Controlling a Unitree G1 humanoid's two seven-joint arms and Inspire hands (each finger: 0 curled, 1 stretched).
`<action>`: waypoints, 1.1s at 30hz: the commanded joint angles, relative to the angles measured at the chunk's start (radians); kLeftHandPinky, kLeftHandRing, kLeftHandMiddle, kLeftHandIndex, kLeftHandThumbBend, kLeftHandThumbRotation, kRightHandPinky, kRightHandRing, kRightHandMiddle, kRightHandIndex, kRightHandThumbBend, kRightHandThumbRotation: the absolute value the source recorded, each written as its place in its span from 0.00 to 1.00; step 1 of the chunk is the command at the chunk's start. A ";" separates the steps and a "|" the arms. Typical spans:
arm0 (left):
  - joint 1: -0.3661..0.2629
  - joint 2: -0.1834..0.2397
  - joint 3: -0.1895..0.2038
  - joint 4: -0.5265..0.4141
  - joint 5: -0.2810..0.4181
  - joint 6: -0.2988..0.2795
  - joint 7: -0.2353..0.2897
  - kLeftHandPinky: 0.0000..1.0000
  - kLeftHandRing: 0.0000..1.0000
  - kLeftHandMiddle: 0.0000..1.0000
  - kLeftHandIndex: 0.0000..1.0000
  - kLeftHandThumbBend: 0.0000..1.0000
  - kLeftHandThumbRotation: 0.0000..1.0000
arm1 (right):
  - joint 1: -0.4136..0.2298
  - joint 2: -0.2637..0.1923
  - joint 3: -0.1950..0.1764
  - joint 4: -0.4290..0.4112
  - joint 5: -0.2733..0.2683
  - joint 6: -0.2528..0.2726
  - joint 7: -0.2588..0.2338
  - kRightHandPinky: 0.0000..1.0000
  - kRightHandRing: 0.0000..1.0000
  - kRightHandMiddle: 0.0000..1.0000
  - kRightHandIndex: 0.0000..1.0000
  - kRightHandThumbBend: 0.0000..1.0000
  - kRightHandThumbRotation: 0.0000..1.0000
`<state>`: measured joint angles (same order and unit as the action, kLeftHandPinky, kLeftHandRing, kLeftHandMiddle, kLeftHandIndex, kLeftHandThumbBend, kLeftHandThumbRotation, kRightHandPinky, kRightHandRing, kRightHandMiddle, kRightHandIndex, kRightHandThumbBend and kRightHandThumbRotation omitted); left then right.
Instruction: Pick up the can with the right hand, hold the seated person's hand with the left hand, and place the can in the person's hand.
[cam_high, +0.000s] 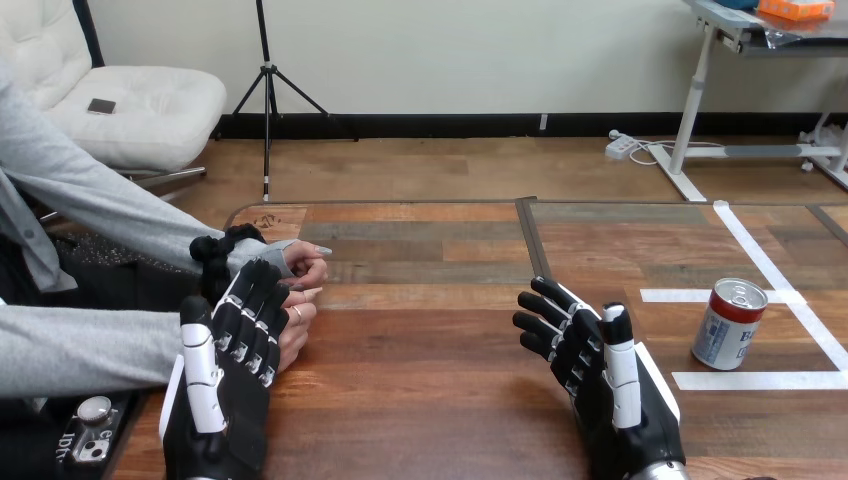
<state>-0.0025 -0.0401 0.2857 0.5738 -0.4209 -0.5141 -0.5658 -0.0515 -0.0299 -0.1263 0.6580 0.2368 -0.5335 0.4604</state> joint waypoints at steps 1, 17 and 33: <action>-0.049 0.019 -0.024 -0.055 0.011 0.005 -0.002 1.00 0.96 0.93 0.90 0.60 1.00 | -0.063 0.003 0.005 -0.063 0.018 0.005 0.010 0.89 0.85 0.86 0.87 0.85 1.00; -0.048 0.019 -0.024 -0.053 0.008 0.009 -0.003 0.99 0.94 0.92 0.89 0.60 0.99 | -0.056 0.002 -0.002 -0.104 0.040 0.003 0.014 0.87 0.85 0.86 0.86 0.84 1.00; -0.043 0.017 -0.021 -0.051 0.008 -0.005 -0.007 0.98 0.94 0.93 0.90 0.60 0.98 | -0.050 -0.083 -0.024 -0.300 0.073 0.145 0.012 0.87 0.84 0.83 0.83 0.86 0.99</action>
<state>-0.0013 -0.0358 0.2843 0.5637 -0.4208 -0.5025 -0.5643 -0.0452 -0.0620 -0.1277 0.4695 0.2788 -0.4158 0.4627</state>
